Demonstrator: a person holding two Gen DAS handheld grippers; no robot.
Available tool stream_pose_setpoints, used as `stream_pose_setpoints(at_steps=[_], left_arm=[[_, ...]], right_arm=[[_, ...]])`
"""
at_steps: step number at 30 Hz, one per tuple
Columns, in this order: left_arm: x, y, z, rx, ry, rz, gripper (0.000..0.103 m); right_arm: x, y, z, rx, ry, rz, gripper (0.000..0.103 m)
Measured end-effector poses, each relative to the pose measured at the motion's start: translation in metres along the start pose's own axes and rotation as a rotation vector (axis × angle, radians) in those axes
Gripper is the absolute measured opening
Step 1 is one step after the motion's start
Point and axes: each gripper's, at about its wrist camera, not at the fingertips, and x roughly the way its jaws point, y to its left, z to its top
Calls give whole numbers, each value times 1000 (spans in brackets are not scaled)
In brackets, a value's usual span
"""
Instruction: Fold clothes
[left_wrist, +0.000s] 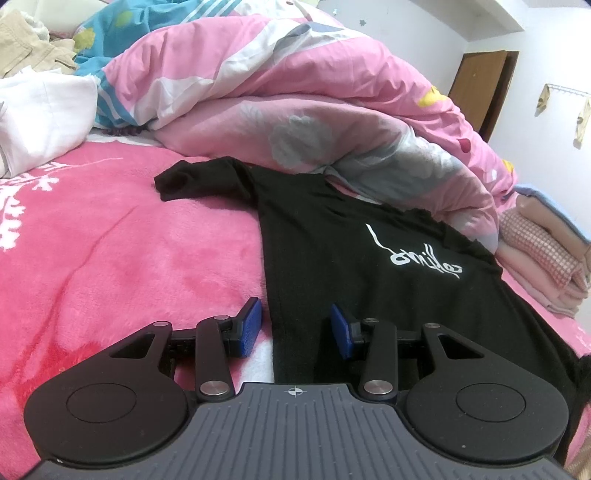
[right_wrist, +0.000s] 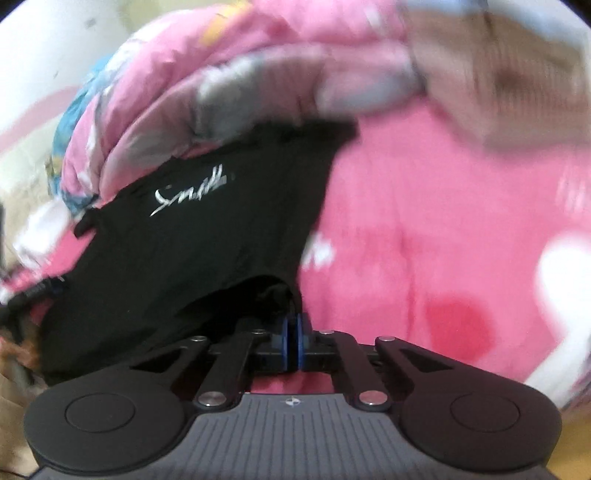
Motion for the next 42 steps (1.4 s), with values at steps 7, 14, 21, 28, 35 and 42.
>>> stream_pose_setpoints(at_steps=[7,14,21,28,35,42], left_arm=[[0,-1,0,2,-1,4,42],[0,-1,0,2,-1,6,42],[0,-1,0,3,-1,7,42],[0,-1,0,3,-2,7,42],[-1,-1,0,6,-4,8,42],[0,-4,-1,16,-3,18,42]], right_arm=[[-34,57,-14,-696,-261,-321,3],[-1,40,-59,-827,-42,-352,5],[-14,18,-62,-670,14,-245,27],[-45,-24,-44,-342,28,-66,28],[-20,-53,-12,52,-1,65,28],[26,-52,-11,232,195,82,27]])
